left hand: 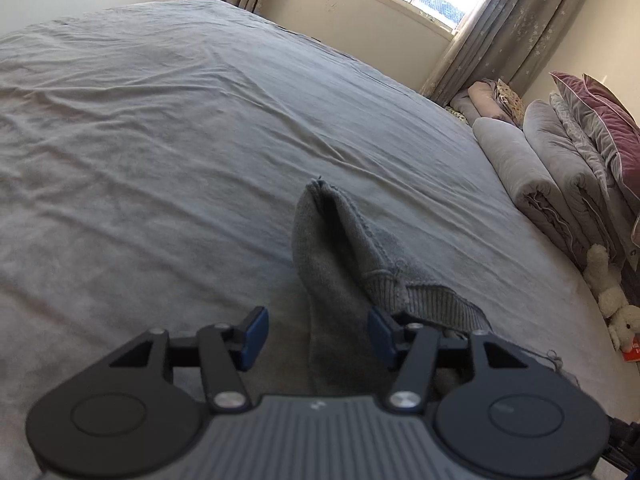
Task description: Fold clothes
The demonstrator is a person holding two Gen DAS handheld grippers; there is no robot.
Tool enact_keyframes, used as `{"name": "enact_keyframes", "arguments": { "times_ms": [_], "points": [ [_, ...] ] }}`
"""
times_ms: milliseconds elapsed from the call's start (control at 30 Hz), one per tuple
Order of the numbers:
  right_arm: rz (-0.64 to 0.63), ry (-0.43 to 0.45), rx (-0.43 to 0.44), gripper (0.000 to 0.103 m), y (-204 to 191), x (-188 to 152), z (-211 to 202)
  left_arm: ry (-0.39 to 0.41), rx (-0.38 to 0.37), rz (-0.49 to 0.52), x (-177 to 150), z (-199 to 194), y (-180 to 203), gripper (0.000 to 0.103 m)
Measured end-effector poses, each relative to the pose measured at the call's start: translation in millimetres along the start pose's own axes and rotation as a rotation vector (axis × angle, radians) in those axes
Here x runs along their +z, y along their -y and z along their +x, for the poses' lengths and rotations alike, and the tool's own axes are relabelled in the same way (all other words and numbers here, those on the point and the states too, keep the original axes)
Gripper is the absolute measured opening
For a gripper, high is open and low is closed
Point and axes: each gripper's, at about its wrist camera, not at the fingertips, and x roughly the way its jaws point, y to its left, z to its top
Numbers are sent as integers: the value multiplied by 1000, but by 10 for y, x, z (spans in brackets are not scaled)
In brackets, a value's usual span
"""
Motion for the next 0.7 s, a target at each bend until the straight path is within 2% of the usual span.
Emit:
{"name": "enact_keyframes", "arguments": {
  "times_ms": [133, 333, 400, 467, 700],
  "points": [
    [-6, -17, 6, 64, -54, -31, -63, -29, -2, -4, -107, -262, 23, 65],
    [-14, -59, 18, 66, -112, -114, -121, -6, 6, -3, -315, -507, -17, 76],
    [-15, -74, 22, 67, -128, -146, -133, 2, 10, -14, -377, -524, -38, 87],
    [-17, -89, 26, 68, -143, -178, -146, 9, 13, -18, -413, -504, -44, 93],
    [-36, -137, 42, 70, -224, -337, -100, -6, 47, 13, -449, -370, -40, 97]
  ]
}}
